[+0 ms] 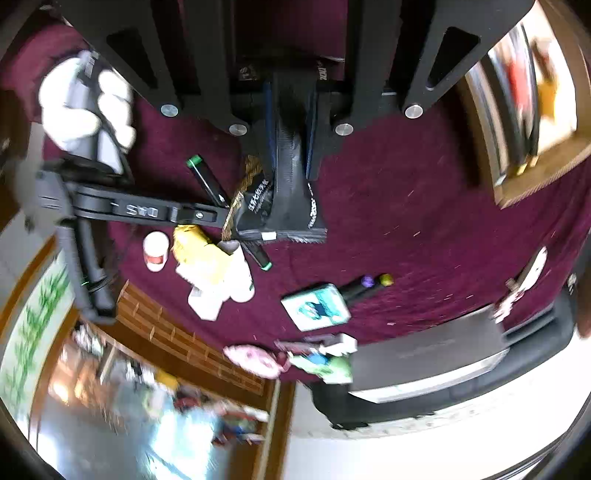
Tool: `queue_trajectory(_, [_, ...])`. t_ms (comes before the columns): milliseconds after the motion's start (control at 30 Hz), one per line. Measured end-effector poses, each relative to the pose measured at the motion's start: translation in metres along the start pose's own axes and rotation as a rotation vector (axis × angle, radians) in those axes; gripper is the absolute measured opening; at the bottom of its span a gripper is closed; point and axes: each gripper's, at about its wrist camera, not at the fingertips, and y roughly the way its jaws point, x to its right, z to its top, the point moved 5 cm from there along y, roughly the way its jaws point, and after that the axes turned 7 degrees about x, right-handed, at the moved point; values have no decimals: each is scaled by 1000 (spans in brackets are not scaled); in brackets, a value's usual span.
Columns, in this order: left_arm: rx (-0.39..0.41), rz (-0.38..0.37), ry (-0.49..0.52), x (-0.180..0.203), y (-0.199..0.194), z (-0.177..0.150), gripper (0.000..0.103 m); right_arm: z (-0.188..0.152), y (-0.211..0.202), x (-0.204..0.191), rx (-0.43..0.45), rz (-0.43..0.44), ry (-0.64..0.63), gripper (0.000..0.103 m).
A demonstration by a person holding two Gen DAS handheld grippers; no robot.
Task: Organize objects
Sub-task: 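Grasp the black snack bag with the left gripper while the right gripper holds the marker, then carry the snack bag and marker into the cardboard tray and open both grippers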
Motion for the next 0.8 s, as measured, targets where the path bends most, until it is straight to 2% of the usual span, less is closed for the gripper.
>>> queue_trajectory(167, [96, -24, -75, -3, -44, -17, 11, -1, 0, -1, 10, -10, -14, 13])
queue_trajectory(233, [128, -35, -100, -5, -57, -19, 9, -1, 1, -6, 13, -40, -45, 13])
queue_trajectory(333, [157, -52, -144, -10, -69, -25, 3, 0, 4, -15, -6, -128, -87, 13])
queue_trajectory(467, [205, -76, -182, -15, -88, -32, 3, 4, 17, -35, -64, -245, -178, 32])
queue_trajectory(600, [215, -76, -209, -21, -100, -39, 3, 3, 35, -50, -78, -380, -325, 33])
queue_trajectory(667, [209, -67, -200, -17, -99, -42, 3, -2, 39, -55, -83, -437, -403, 29])
queue_trajectory(733, [195, -76, -164, -4, -95, -43, 7, -4, 39, -54, -72, -484, -448, 12])
queue_trajectory(767, [179, -87, -151, 4, -90, -44, 9, -5, 36, -53, -71, -483, -453, 12])
queue_trajectory(800, [161, -96, -150, 10, -84, -44, 18, -6, 34, -52, -73, -466, -443, 12])
